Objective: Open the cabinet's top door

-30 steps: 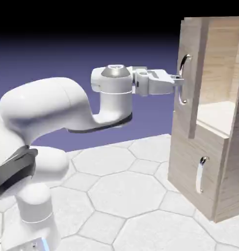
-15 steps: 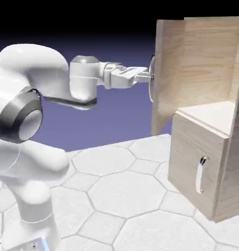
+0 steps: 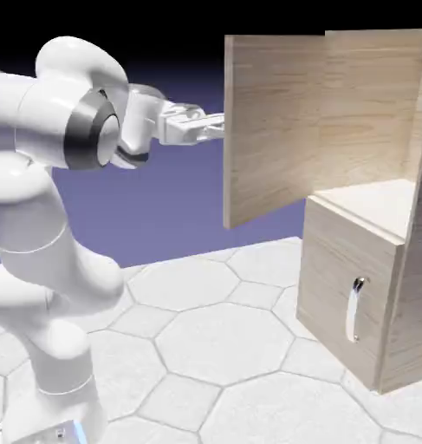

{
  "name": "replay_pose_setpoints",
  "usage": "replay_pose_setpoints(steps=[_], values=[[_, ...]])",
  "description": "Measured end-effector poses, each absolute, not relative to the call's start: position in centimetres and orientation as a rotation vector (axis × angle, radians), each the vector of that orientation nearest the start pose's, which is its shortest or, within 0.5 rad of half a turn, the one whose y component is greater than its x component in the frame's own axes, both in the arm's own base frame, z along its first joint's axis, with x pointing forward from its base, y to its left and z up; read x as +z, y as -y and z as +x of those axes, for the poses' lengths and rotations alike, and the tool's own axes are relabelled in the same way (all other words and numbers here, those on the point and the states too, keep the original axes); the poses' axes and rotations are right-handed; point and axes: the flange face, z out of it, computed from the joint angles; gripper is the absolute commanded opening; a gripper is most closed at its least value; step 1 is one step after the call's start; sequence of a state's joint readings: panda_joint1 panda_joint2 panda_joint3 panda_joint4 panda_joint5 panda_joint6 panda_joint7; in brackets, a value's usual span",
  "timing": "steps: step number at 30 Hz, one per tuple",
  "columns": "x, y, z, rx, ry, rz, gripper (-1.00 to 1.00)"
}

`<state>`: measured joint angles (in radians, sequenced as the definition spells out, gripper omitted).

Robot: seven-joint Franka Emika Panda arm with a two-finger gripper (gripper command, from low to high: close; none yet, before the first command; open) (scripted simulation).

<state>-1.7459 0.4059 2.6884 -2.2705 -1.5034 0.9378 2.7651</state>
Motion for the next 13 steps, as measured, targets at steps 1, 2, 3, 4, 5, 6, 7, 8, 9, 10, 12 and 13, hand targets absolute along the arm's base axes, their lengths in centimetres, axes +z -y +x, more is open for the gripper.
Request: replay_pose_setpoints(steps=[1, 2, 3, 4, 5, 6, 7, 8, 9, 10, 12, 13], values=[[57.2, -20.1, 35.2, -2.414, -2.100, -1.315, -1.00], [57.2, -20.8, 35.4, -2.423, -2.132, -1.296, -1.00], [57.2, -21.6, 35.6, -2.431, -2.163, -1.277, -1.00], [57.2, -22.3, 35.8, -2.440, -2.194, -1.257, -1.00], [57.2, -23.0, 36.0, -2.447, -2.225, -1.237, -1.00], [57.2, -23.8, 36.2, -2.455, -2.256, -1.217, -1.00], [57.2, -24.5, 36.4, -2.462, -2.286, -1.196, -1.00], [57.2, -25.2, 36.7, -2.469, -2.317, -1.176, -1.00], [57.1, -25.9, 36.9, -2.476, -2.346, -1.155, -1.00], [57.1, -26.7, 37.1, -2.481, -2.372, -1.137, -1.00], [57.1, -27.7, 37.5, -2.489, -2.412, -1.108, -1.00], [57.1, -27.6, 37.5, -2.489, -2.413, -1.107, -1.00]])
